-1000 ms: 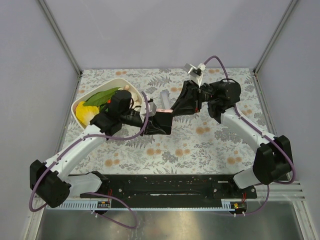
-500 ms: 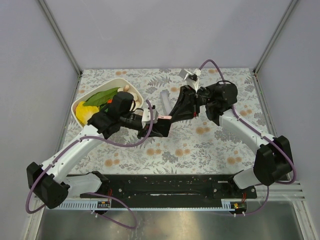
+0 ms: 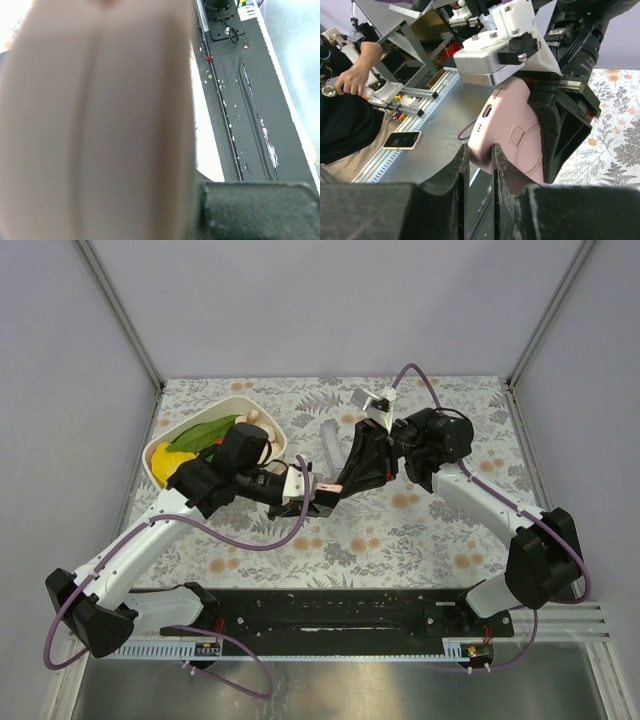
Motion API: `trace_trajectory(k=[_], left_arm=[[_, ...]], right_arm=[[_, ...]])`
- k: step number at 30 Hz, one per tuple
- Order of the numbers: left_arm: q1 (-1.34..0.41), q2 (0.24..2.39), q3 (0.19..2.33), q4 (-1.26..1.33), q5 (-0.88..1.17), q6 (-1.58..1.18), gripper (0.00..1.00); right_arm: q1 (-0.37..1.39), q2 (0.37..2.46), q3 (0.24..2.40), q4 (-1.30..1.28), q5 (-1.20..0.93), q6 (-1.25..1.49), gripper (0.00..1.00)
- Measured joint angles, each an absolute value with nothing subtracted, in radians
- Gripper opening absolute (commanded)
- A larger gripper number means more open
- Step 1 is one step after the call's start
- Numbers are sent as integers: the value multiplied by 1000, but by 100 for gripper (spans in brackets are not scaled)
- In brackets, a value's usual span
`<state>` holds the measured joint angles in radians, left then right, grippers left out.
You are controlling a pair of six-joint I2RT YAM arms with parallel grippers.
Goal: Take the phone out of the phone case
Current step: Remove the phone case from the phone.
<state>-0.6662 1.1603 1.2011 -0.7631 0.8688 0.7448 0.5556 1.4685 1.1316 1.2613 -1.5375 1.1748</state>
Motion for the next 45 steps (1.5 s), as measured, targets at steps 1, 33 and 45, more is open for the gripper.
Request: trace_trajectory(k=[1, 33, 45], left_arm=[[-667, 1160, 1206, -774, 863, 753, 0], [-674, 1153, 1327, -989, 863, 835, 0], [-674, 1131, 1327, -1055, 849, 919, 0]], right_arm=[[558, 1477, 1137, 1285, -1541, 1198, 0], [616, 1538, 1249, 1369, -1565, 1406, 0], [641, 1576, 1273, 1368, -1565, 1471, 0]])
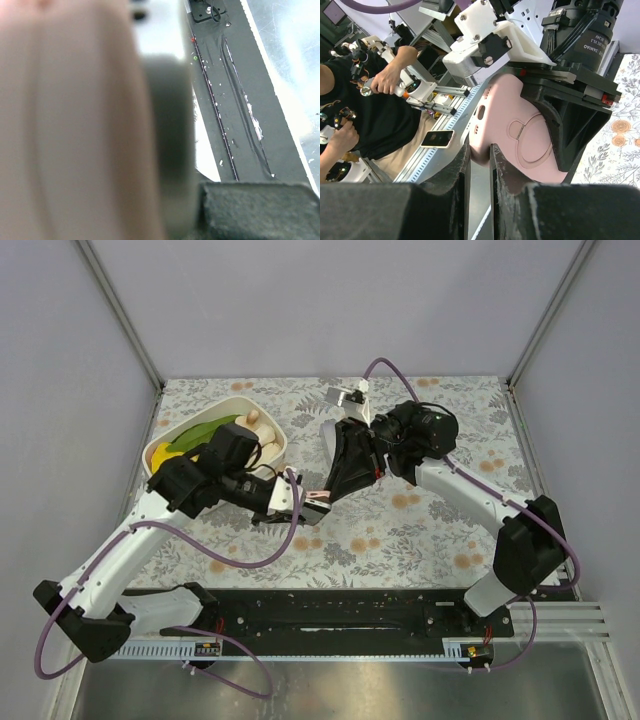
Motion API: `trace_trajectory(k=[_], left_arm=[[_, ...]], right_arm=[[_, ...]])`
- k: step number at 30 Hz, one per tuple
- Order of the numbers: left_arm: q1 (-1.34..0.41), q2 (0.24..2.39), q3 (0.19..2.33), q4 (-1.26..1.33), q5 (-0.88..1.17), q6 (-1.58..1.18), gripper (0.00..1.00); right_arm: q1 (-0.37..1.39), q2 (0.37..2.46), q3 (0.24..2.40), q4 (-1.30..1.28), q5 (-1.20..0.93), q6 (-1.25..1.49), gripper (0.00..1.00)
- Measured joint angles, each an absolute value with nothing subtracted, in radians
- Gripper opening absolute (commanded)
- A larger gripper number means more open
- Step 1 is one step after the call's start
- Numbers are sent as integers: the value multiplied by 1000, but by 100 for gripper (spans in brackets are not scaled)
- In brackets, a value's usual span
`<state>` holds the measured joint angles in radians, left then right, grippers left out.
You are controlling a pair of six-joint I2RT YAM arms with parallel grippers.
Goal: Take the phone out of the phone case
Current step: Remove the phone case from the phone.
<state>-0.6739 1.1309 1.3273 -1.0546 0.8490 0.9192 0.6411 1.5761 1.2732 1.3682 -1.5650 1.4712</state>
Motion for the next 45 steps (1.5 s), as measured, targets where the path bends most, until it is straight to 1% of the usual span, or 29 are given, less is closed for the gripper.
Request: trace_trajectory(k=[11, 24, 27, 30, 32, 34, 35, 38, 41, 45], left_arm=[[-659, 1107, 1326, -1039, 845, 860, 0], [-638, 1103, 1298, -902, 825, 597, 0], [-636, 1104, 1296, -892, 825, 544, 0], [-635, 1104, 1283, -871, 823, 513, 0], [-624, 1104, 1269, -845, 824, 492, 0], [-607, 1104, 1250, -810, 833, 477, 0], [-599, 1107, 1243, -797, 838, 471, 0], [-580, 1114, 1227, -750, 859, 469, 0], [-564, 1119, 1209, -710, 887, 461, 0], [-530, 1132, 1200, -683, 930, 447, 0]], right_arm=[[635, 1650, 1366, 1371, -1565, 1598, 0], [566, 1756, 1500, 1377, -1565, 1711, 0], [560, 1778, 1522, 1377, -1565, 1728, 8], [551, 1788, 1527, 1376, -1565, 1737, 19], [540, 1790, 1527, 1376, -1565, 1737, 24], [532, 1792, 1527, 1376, -1564, 1734, 37], [529, 1792, 1527, 1376, -1565, 1732, 46], [517, 1792, 1522, 1364, -1560, 1731, 52], [507, 1792, 1501, 1359, -1544, 1727, 55], [491, 1790, 1479, 1346, -1528, 1724, 56]])
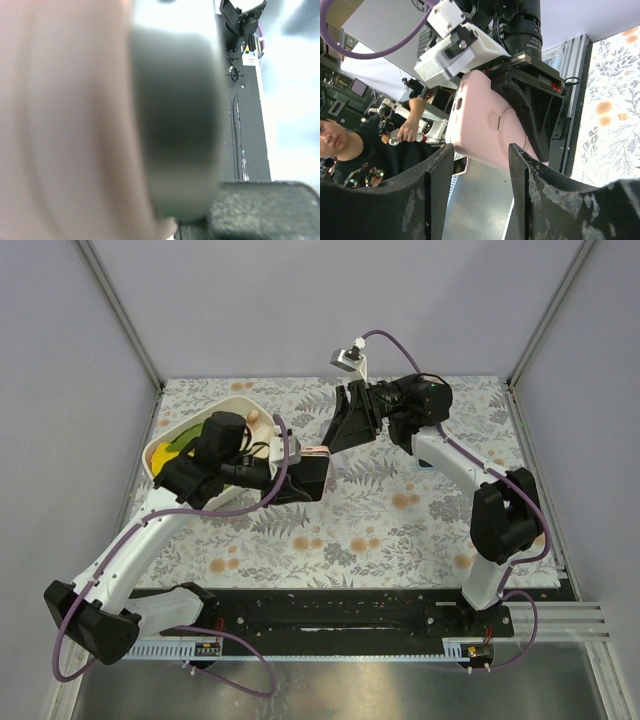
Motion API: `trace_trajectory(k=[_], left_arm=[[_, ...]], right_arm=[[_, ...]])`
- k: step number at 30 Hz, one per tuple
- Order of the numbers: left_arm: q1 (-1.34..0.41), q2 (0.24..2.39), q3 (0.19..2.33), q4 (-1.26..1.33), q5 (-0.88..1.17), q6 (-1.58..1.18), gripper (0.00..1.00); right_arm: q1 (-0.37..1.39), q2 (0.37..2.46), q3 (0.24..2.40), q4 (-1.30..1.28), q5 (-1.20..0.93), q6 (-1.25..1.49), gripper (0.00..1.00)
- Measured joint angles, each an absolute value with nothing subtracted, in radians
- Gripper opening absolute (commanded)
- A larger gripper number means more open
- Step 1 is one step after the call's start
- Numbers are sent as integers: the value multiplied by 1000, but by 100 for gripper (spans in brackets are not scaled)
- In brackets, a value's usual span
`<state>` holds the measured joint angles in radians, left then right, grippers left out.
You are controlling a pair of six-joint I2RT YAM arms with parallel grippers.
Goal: Take the phone out of the phone case
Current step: Remove the phone case from the phone.
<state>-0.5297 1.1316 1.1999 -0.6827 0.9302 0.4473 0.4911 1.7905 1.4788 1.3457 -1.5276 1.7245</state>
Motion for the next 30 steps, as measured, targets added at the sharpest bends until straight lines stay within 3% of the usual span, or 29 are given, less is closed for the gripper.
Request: trace_trajectory(k=[8, 12, 16, 19, 25, 30], left_arm=[[-463, 1135, 1173, -562, 983, 342, 0], [-455, 1140, 1171, -501, 963, 257, 0], [-454, 1154, 1174, -461, 925, 187, 0], [-453, 1170, 1188, -454, 904, 153, 0], [-450, 1195, 1197, -438, 885, 104, 0], [-449, 1240, 1230, -442, 873, 86, 0]], right_arm=[[407, 1792, 1499, 1338, -1528, 1733, 64], [376, 1878, 1694, 1339, -1526, 1775, 69], [370, 2028, 1999, 1338, -1523, 1859, 82], [370, 2135, 2222, 1308, -1512, 1859, 99], [363, 2207, 2446, 1122, -1510, 1709, 100], [333, 2215, 2583, 778, -1496, 1430, 99]])
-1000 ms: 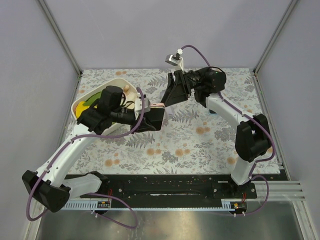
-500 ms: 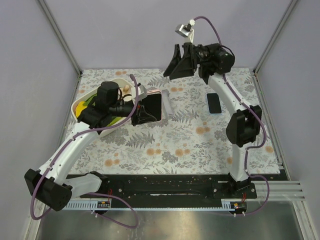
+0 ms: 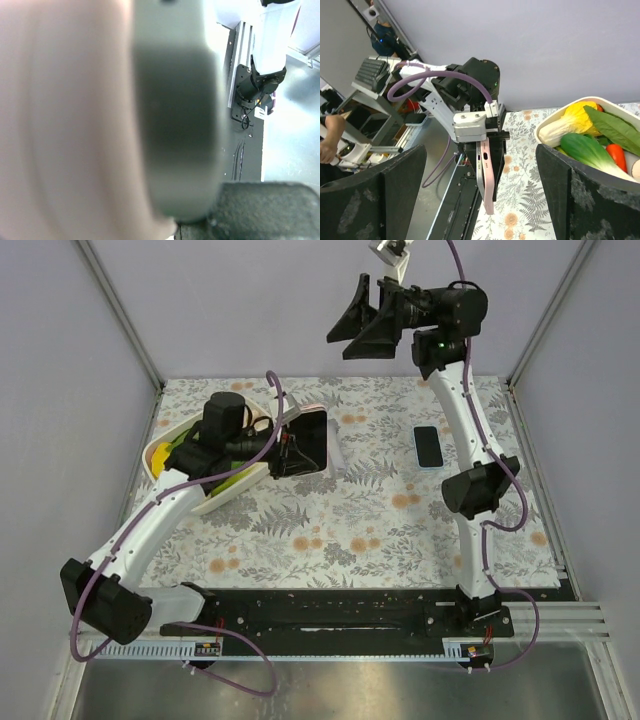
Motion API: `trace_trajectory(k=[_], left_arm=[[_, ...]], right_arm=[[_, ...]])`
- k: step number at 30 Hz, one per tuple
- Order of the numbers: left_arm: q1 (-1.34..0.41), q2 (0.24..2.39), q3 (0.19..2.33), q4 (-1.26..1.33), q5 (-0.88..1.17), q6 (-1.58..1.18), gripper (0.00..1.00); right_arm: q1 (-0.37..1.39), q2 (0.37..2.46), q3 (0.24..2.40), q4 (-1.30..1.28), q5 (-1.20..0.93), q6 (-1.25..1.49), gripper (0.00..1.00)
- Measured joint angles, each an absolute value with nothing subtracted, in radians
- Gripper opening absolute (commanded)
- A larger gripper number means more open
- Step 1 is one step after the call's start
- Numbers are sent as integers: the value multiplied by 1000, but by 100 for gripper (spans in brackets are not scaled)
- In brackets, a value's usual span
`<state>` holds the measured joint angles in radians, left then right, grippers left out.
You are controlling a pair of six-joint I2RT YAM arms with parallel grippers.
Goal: Take the phone out of the phone case
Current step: Remove the phone case from the phone.
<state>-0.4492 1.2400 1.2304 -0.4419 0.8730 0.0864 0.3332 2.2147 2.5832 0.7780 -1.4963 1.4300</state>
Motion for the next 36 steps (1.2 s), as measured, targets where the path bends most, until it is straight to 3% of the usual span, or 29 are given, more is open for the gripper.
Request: trace_trajectory(k=[12, 16, 27, 36], left_arm=[[-444, 1274, 1269, -443, 852, 72, 0], [-439, 1274, 1269, -448, 852, 78, 0], [-410, 1272, 1234, -479, 854, 134, 0], [-409, 1288, 1234, -567, 894, 268, 0]], right_arm=[[297, 2266, 2711, -268, -1164, 591, 99], [299, 2176, 2580, -547, -1020, 293, 100], [362, 1626, 1909, -699, -820, -138, 100], [412, 1411, 1718, -748, -870, -367, 94]])
